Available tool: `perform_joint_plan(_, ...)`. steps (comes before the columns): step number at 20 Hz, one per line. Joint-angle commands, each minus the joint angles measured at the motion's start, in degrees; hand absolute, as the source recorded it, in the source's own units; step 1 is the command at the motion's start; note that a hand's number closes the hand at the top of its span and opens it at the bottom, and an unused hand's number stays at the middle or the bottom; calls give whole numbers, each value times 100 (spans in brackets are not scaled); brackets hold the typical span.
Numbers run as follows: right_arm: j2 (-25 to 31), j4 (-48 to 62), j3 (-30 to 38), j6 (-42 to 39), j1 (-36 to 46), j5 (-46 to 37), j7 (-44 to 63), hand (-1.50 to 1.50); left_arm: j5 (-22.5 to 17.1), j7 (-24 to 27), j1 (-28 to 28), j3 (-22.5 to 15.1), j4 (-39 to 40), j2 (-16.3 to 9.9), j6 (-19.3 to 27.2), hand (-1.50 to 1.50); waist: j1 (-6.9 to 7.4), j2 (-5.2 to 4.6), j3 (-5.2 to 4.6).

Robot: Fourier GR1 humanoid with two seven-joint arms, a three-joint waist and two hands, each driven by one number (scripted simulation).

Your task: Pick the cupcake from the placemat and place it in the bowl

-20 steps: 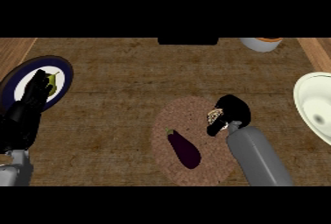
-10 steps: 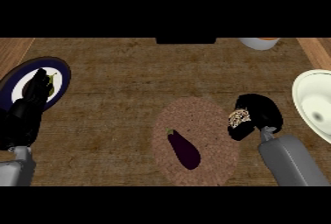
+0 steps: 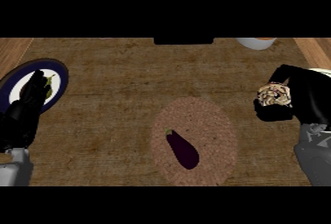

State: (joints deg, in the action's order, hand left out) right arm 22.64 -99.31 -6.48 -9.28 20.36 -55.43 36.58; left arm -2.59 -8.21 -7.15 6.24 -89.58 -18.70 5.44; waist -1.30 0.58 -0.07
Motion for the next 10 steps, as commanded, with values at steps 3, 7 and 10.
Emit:
perform_joint_plan(3,306,-1611,923,-213,-382,401,354,150,-180,261,-75,249,291,-178,-317,0,-8,-30,2)
perform_joint_plan(7,192,-1401,1262,-464,62,428,675,150,17,-81,177,53,-243,18,-201,0,145,-46,6)
perform_joint_plan(10,518,-1285,2117,-287,-558,990,-189,150,79,-120,-56,78,-71,78,-171,0,106,-50,8)
